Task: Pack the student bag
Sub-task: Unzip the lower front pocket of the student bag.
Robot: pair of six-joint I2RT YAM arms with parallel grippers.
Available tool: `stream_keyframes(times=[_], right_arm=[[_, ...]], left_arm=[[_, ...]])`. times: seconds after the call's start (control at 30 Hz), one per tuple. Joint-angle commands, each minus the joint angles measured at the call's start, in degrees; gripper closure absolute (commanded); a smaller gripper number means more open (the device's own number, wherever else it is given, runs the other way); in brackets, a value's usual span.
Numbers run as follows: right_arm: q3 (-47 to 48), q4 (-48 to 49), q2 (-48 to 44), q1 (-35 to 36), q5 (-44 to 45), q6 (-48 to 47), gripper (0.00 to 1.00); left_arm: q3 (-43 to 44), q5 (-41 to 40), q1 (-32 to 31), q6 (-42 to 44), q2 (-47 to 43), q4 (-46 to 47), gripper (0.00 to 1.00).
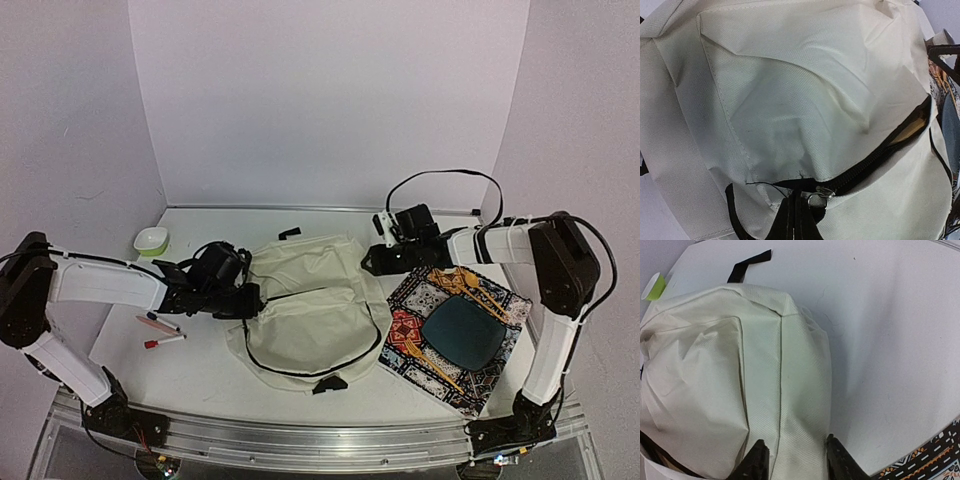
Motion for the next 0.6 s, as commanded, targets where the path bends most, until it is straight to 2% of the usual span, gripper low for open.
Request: stream_keyframes(times=[0.0, 0.13, 0.33, 0.57], right_arm=[[0.02, -0.80, -8.33, 3.09, -0.02, -5.00, 0.49], [0.97, -1.33, -9.72, 6.88, -2.15, -10.96, 0.45], [4.74, -3.28, -6.20, 12.63, -7.05, -18.53, 0.44], [11.25, -6.21, 0.17, 17.20, -9.83, -21.20, 0.45]], left_arm=[[-0.63, 1.08, -0.48, 0.23, -1.27, 0.88, 1.00], [-0.88, -1.19, -0.38, 0.64, -1.35, 0.33, 1.00], [-1.00, -3.37, -0.10, 0.99, -2.11, 0.17, 1.00], [-1.46, -3.05, 0.50, 0.86, -2.30, 0.36, 1.00]])
